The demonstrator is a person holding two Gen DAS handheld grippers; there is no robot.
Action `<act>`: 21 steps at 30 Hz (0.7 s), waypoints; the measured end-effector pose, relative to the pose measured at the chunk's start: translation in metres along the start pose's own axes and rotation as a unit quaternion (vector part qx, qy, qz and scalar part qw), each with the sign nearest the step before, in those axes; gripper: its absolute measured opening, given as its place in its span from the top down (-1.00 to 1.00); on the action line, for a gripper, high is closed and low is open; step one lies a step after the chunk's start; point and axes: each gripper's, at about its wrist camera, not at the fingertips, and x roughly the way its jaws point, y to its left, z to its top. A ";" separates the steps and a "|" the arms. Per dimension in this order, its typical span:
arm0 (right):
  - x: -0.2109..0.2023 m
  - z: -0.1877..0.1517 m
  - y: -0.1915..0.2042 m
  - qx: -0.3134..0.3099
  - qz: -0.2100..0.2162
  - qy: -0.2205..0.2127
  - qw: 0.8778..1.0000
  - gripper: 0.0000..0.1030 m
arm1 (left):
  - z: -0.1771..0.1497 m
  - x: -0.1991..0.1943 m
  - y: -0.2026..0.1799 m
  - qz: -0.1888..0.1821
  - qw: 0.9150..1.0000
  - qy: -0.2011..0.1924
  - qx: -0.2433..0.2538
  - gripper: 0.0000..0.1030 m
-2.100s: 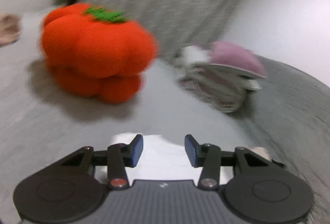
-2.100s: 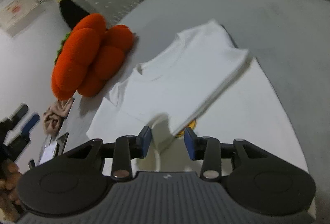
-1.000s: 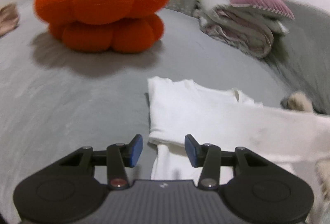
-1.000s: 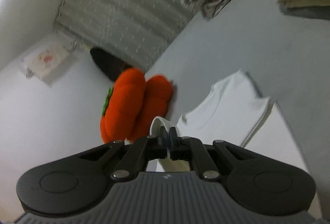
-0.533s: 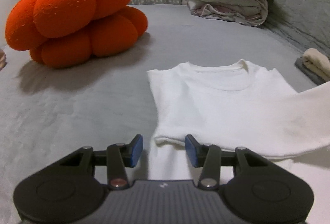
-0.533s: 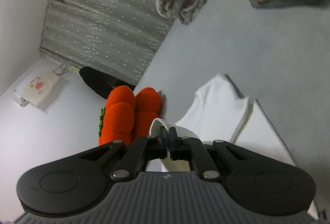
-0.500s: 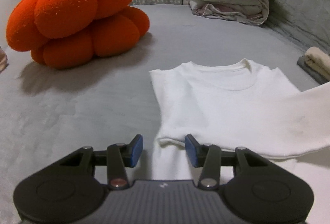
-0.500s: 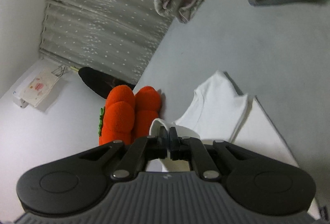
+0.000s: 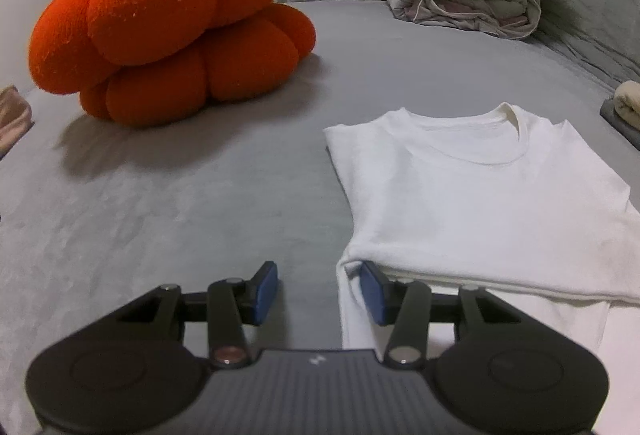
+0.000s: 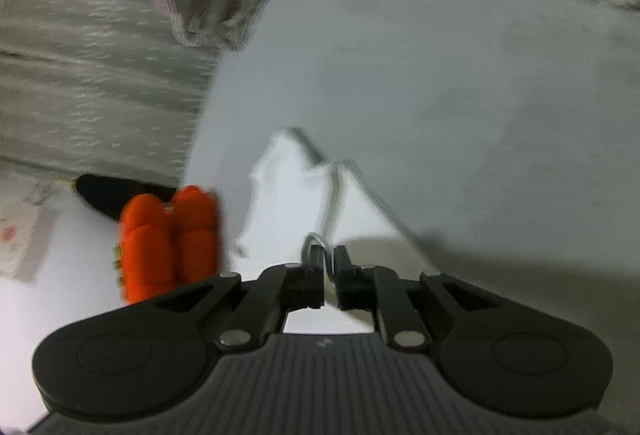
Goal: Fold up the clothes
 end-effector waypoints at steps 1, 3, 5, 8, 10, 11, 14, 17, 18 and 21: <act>0.000 0.000 0.006 -0.032 -0.024 -0.002 0.999 0.75 | 0.000 0.000 0.001 -0.001 1.000 0.001 -0.003 0.07; -0.001 -0.001 0.022 -0.111 -0.072 -0.015 0.991 0.74 | 0.001 0.001 0.004 -0.003 1.000 0.002 -0.010 0.07; -0.005 -0.007 0.041 -0.206 -0.110 -0.040 0.972 0.73 | 0.001 0.002 0.005 -0.004 1.000 0.004 -0.012 0.06; -0.010 -0.025 0.073 -0.369 -0.164 -0.078 0.911 0.06 | 0.000 0.003 0.003 -0.002 1.000 0.004 -0.007 0.06; -0.011 -0.045 0.086 -0.471 -0.143 -0.087 0.866 0.01 | 0.001 0.003 0.004 -0.002 1.000 0.005 -0.010 0.06; -0.007 -0.055 0.088 -0.496 -0.111 -0.059 0.859 0.01 | 0.001 0.003 0.004 -0.002 1.000 0.005 -0.013 0.06; 0.017 -0.089 0.089 -0.552 -0.061 0.031 0.831 0.01 | 0.000 0.002 0.005 -0.003 1.000 0.006 -0.016 0.06; 0.032 -0.104 0.088 -0.581 -0.076 0.035 0.810 0.01 | 0.000 0.002 0.006 -0.003 1.000 0.007 -0.019 0.06; 0.037 -0.108 0.088 -0.589 -0.082 0.035 0.803 0.15 | 0.000 0.001 0.007 -0.003 1.000 0.007 -0.020 0.06; 0.051 -0.121 0.087 -0.615 -0.099 0.033 0.782 0.31 | 0.000 0.001 0.009 -0.005 1.000 0.007 -0.025 0.06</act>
